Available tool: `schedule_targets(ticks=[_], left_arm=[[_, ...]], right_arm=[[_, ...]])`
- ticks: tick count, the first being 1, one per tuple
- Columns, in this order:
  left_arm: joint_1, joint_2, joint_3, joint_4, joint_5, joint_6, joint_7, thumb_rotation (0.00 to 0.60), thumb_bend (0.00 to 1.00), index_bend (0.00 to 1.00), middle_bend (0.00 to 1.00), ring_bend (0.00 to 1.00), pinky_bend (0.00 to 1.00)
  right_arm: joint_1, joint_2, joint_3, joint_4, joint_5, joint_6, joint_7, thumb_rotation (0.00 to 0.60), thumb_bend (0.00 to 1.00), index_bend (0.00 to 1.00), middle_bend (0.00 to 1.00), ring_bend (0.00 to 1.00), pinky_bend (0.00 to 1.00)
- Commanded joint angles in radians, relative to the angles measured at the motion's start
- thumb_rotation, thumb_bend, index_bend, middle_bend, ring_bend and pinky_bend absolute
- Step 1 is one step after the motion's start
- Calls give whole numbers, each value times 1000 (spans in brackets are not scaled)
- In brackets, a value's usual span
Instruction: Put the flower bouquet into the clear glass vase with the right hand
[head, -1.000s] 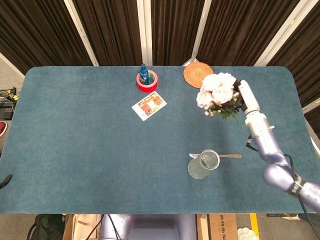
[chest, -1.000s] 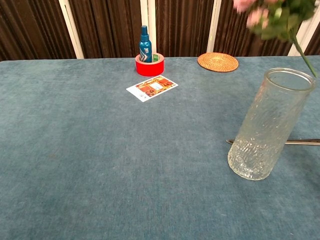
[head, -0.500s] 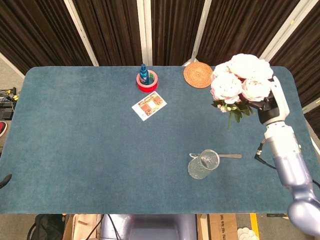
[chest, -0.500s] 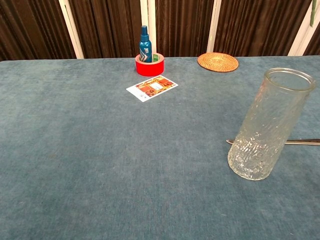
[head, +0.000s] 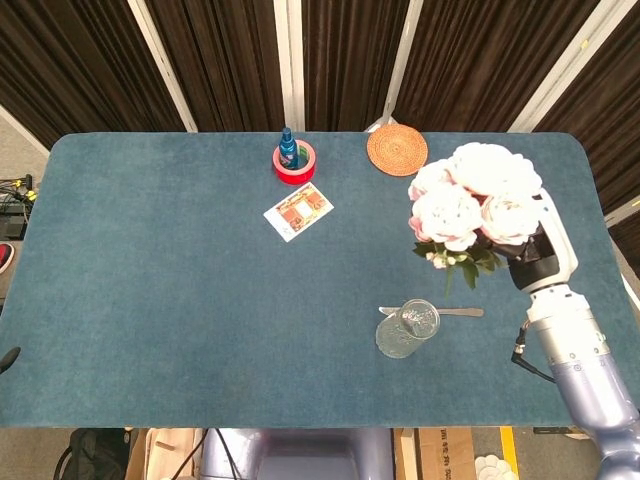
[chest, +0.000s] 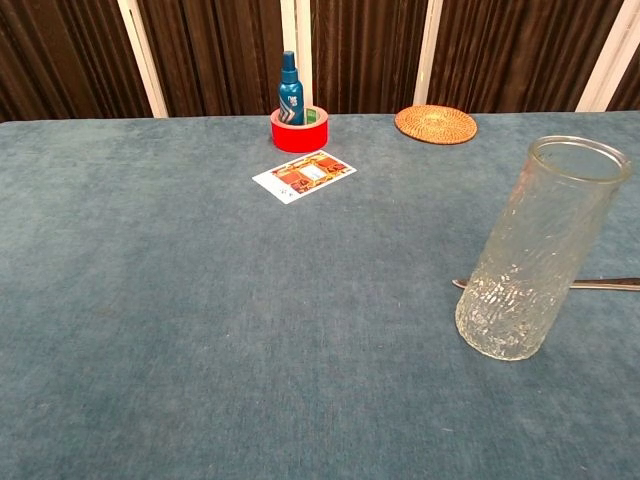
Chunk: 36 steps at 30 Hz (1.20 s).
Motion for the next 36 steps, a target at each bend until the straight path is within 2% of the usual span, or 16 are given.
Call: schedule_targets(ticks=[1,11,22,36], left_arm=[[1,1,-1,0,-2,1,-1,600,214,125,0,0,47],[-1,-2,-1,0,-3,-1,8,600,214,125,0,0,47],[-3,-6,-1,-3,-3,-4,23,600,214,125,0,0,47],[-5,-8,-2,-4,-5,-4,33,600,214,127,0,0,47]], right_arm=[[5,-28,-39,0,-41,10,-6,600,391,471,411,469,193],[32,-84,-114,0,-83,36,-8,600,391,471,411,469,193],[69,-140,-177,0,-59,67,-16,600,392,473,411,469,193],[89,-196,-234,53,-63,66,-10,600,392,476,411,469,193]])
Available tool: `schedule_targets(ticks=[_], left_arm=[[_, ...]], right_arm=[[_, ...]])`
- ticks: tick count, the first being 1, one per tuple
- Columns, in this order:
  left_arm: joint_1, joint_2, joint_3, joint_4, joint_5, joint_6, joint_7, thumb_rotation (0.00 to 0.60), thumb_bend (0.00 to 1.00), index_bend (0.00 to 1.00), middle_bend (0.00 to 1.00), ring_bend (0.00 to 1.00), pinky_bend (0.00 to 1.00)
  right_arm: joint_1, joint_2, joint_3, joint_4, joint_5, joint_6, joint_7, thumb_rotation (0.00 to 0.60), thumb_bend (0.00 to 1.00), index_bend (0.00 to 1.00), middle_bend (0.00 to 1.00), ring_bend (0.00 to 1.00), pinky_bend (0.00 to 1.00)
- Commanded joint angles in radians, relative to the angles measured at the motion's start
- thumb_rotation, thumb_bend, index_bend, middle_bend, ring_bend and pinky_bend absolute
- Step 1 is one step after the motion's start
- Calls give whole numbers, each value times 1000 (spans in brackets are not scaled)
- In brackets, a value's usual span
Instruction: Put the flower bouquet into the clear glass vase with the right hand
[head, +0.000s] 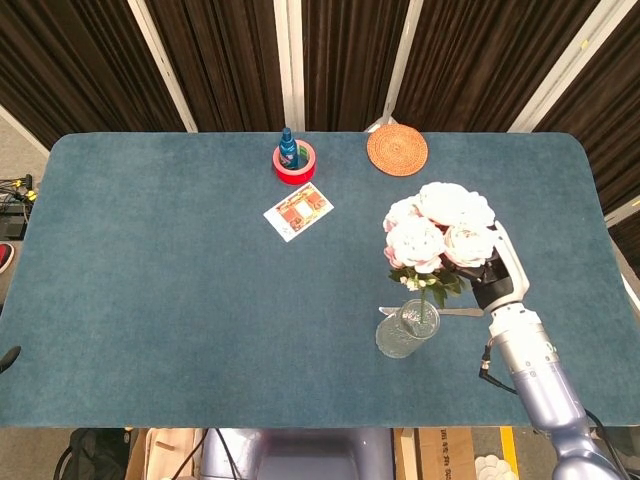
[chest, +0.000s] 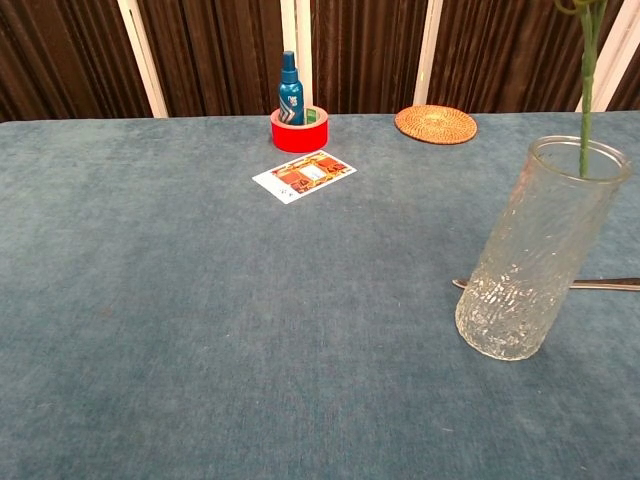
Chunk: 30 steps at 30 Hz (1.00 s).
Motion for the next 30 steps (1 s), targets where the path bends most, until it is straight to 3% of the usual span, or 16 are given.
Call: schedule_targets(ticks=[1,18,24,27,30], left_arm=[[0,0,0,0,-2,0,1,600,214,127,0,0,47],[-5,-4,-1,-2,-3,-8,13,600,214,128,0,0,47],[-4,-3,2,-3,2,-5,16,600,214,127,0,0,47],[-1,-2,2,-3,2,-1,17,600,214,128,0,0,47],[-1,-2,3,-4,1,-1,17,600,214,128,0,0,47]], right_arm=[[-3,-12,-13,14,-9,-6,9,600,392,476,411,469,193],[-68,-102,-129,91,-198,-63,99,600,392,476,411,465,193],[-93,-121,-169,135,-305,-97,153,600,392,473,403,394,169],[-104,-118,-182,159,-364,-119,190,600,385,397,337,309,117],[-112,-106,-194,185,-438,-142,230,600,272,259,242,211,71]])
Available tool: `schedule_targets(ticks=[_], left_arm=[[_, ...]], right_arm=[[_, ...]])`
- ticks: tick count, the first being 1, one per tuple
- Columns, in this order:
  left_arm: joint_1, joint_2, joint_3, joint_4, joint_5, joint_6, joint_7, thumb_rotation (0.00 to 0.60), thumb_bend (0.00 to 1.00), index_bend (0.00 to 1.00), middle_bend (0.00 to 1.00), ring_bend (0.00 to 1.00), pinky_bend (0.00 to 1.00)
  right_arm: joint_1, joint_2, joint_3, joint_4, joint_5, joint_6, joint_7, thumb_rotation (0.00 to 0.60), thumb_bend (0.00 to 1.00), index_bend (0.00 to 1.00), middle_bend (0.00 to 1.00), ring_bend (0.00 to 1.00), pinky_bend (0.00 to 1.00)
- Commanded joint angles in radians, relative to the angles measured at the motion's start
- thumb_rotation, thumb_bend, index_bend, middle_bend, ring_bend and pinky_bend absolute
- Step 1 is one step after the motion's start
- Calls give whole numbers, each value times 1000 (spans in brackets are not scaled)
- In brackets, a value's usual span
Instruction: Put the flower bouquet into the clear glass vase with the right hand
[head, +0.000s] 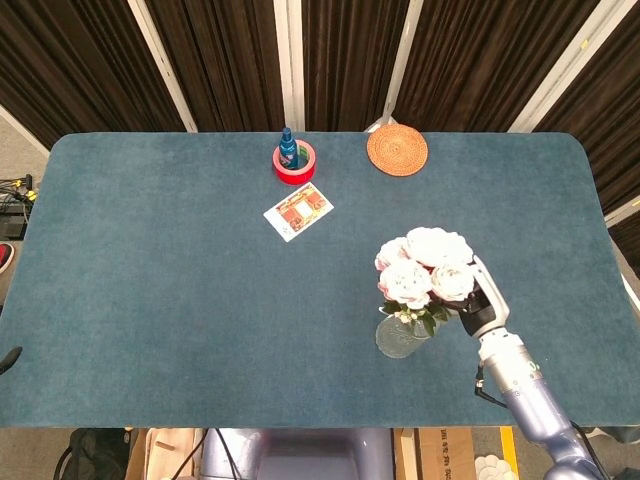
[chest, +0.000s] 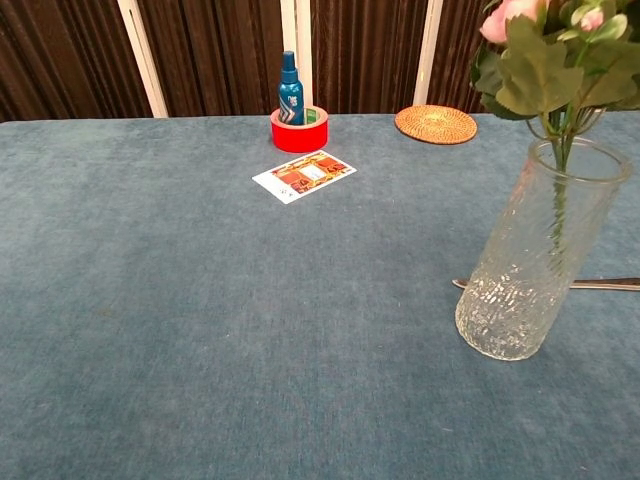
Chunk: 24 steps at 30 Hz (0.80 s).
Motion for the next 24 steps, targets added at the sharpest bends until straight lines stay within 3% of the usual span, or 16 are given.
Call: schedule_targets(ticks=[1,3,8,18,24], left_arm=[[-1,0,1,0,2,-1,2,600,214,128,0,0,47],[-2,-1,2,-1,3,-3,4,600,214,128,0,0,47],[-4,-3,3,-2,5,-6,11,600,214,128,0,0,47],[-4,-3,8,-11,7,-9,26,600,214,129,0,0,47],[-3,-2,9,-11,10,-8,21,600,215,129,0,0,47]], right_arm=[[-18,14,-22,39,-95,-33,60,600,244,242,228,195,66],[-30,30,-34,52,-153,-38,94,600,200,208,204,166,62],[-60,86,-70,82,-260,-38,159,600,197,186,185,143,62],[-100,194,-144,133,-393,14,260,600,197,103,80,54,62],[-141,283,-201,145,-460,80,299,600,197,92,65,44,62]])
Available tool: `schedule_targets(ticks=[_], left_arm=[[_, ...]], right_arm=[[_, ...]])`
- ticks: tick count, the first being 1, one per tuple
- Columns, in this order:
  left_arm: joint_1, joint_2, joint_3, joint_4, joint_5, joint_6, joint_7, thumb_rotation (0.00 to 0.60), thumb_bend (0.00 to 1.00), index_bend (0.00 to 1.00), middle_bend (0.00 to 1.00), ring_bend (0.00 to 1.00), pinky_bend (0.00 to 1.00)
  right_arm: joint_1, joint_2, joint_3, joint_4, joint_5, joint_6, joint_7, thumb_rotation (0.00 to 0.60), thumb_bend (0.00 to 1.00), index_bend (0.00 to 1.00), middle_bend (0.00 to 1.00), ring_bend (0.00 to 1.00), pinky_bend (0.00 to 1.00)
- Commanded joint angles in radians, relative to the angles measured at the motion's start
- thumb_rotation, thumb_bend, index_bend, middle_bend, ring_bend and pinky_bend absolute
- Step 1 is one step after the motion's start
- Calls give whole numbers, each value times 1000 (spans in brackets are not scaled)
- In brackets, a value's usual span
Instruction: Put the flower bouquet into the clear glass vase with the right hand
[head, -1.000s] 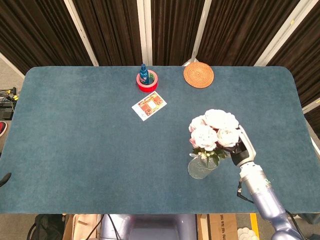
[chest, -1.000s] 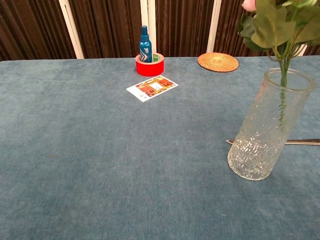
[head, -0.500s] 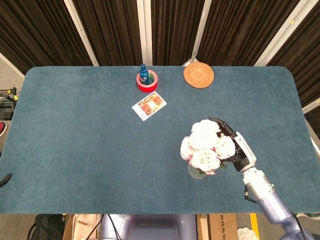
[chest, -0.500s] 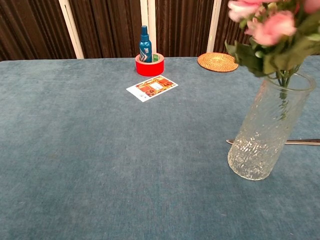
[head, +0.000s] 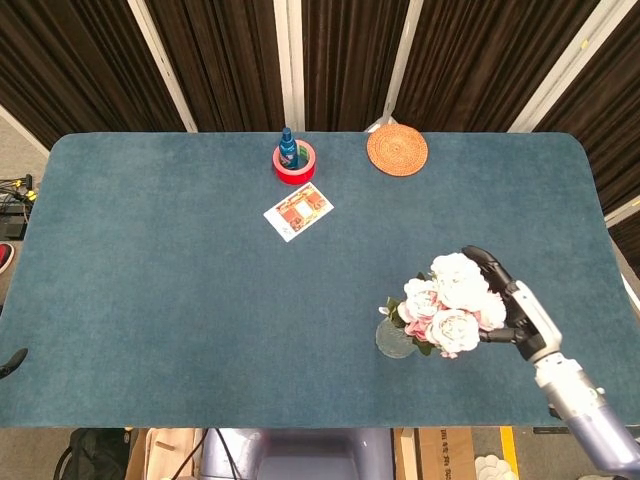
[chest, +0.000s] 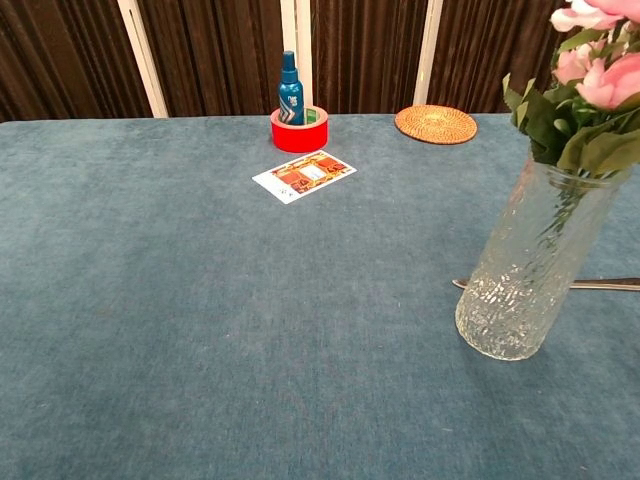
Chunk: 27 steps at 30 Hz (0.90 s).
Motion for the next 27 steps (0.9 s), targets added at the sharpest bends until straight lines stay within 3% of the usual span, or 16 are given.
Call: schedule_targets(ticks=[1,7,10,12,14,16,18,21,24,27], left_arm=[[0,1,0,0,0,-1,-2,600,215,129,0,0,47],[-3,0,1,-1,3,-6,-13,600,214,129,0,0,47],[-3,1,4,-1,8,-6,-15,600,214,129,0,0,47],[-2,2,5,-1,10,-3,-21,600,214,129,0,0,47],[0,3,5,0,11,0,-25,600,214,129,0,0,47],[2,3,6,0,12,3,-28,600,215,129,0,0,47],[2,3,7,0,16,5,-31,600,215,129,0,0,47],[2,4,9,2,20,5,-32,600,214,129,0,0,47],[2,6,9,3,20,5,-36,600,214,128,0,0,47],[2,7,6,4,14,4,-44,600,214,128,0,0,47]], right_arm=[[-34,48,-37,4,-29,49,33,600,197,92,64,43,62],[-82,115,-106,39,-86,113,40,600,197,92,64,43,62],[-111,138,-139,78,-106,156,9,600,197,168,85,76,65],[-150,132,-151,111,-68,217,-122,600,197,259,148,145,81],[-200,81,-140,128,47,319,-432,600,197,275,169,164,88],[-240,-46,-113,152,137,504,-831,600,197,275,169,157,88],[-251,-182,-116,220,96,648,-1071,600,196,270,165,131,85],[-256,-242,-176,295,-10,678,-1102,600,197,232,147,96,44],[-247,-241,-233,359,-96,655,-1148,600,196,168,116,32,0],[-244,-267,-233,393,-150,696,-1253,600,190,158,86,20,0]])
